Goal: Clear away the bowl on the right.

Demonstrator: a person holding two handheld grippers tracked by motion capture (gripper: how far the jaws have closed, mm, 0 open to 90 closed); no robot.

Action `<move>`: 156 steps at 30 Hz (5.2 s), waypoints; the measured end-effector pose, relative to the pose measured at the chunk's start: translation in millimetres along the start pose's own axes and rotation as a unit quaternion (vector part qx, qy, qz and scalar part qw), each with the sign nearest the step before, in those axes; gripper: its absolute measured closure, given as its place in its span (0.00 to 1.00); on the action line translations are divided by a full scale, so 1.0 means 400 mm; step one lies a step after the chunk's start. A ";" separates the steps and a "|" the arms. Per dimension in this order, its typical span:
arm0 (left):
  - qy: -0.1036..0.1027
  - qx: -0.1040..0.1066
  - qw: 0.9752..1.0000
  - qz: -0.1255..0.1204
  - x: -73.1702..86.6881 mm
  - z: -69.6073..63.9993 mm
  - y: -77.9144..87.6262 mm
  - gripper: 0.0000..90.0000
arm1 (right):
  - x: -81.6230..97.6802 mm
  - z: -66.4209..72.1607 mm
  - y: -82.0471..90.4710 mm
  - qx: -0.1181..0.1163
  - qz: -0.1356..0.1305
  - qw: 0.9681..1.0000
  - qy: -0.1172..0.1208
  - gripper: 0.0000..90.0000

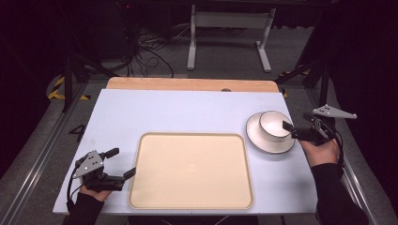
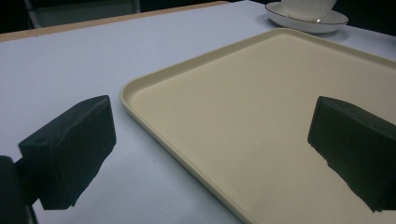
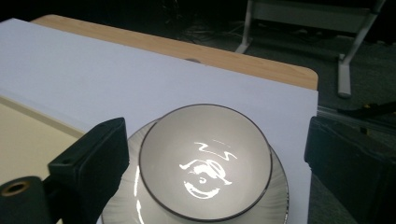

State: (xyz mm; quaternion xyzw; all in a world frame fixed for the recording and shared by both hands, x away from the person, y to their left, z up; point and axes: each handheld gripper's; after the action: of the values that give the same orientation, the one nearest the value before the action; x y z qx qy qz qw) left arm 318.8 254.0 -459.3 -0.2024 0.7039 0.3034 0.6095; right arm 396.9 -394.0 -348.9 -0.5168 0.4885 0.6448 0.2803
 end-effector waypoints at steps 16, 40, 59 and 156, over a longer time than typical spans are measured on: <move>-0.003 -0.003 1.000 0.002 0.001 -0.001 -0.001 0.02 | -0.020 -0.043 -0.087 0.015 0.077 0.997 -0.027 0.30; -0.002 -0.001 1.000 0.003 0.001 -0.001 0.000 0.02 | 0.006 -0.090 -0.193 0.062 0.246 0.961 -0.107 0.64; -0.008 -0.001 1.000 0.008 0.002 -0.004 -0.003 0.03 | 0.024 -0.096 -0.229 0.066 0.307 0.940 -0.136 0.81; -0.015 0.007 1.000 0.003 0.003 -0.005 -0.008 0.00 | -0.198 0.321 -0.172 -0.091 0.295 0.950 0.050 0.93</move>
State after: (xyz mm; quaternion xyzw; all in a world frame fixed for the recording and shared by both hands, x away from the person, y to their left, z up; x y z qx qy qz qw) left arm 319.2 250.4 -460.9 -0.1913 0.6978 0.3031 0.6202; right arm 430.6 -239.6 -299.2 -0.4044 0.5717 0.7139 0.0052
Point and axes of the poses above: each handheld gripper's, and its own axes: y roughly backward along the jaws, x roughly out of its underside, z roughly to its left, and after that the axes turned 9 degrees about -z, right-handed
